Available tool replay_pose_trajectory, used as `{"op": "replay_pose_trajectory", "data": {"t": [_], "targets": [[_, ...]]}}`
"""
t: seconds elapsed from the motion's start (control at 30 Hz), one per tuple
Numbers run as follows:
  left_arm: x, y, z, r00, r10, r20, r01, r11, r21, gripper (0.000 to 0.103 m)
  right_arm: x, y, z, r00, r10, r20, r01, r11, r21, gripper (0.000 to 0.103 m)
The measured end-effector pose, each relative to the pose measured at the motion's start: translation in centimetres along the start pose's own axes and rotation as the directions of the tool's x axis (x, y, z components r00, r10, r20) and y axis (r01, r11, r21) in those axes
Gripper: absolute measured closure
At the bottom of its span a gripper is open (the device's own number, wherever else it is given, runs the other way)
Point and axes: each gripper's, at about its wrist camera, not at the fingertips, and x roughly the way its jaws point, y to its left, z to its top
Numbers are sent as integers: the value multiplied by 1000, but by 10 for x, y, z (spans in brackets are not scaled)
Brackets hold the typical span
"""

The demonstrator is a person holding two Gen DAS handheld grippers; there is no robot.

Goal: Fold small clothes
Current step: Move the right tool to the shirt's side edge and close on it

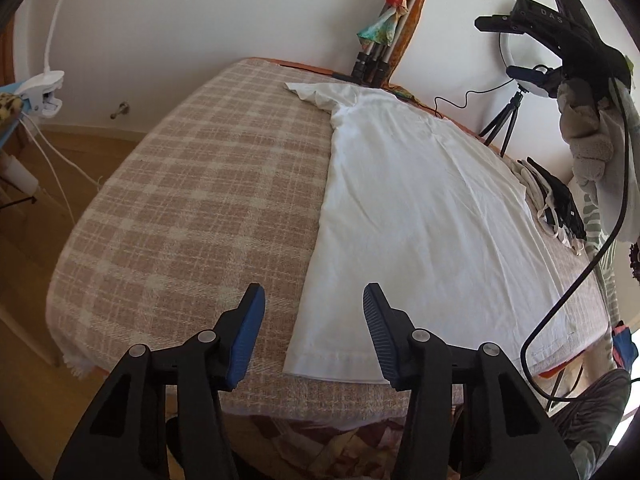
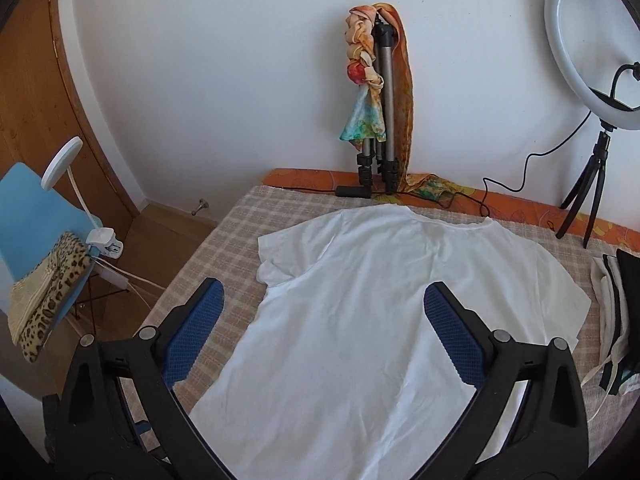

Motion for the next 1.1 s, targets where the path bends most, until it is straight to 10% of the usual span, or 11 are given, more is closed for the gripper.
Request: {"op": "replay_pose_trajectory", "data": {"t": [0.53, 0.87, 1.1], "targets": [[20, 12, -5, 1000, 12, -16, -12, 999, -44, 59, 213, 84, 31, 948, 43, -315, -47, 999, -3, 39], [23, 25, -5, 994, -103, -18, 102, 992, -76, 93, 296, 119, 23, 916, -16, -401, -24, 995, -95, 52], [21, 25, -7, 990, -137, -19, 136, 989, -64, 98, 315, 116, 18, 906, -96, -413, 34, 987, -156, 77]]}}
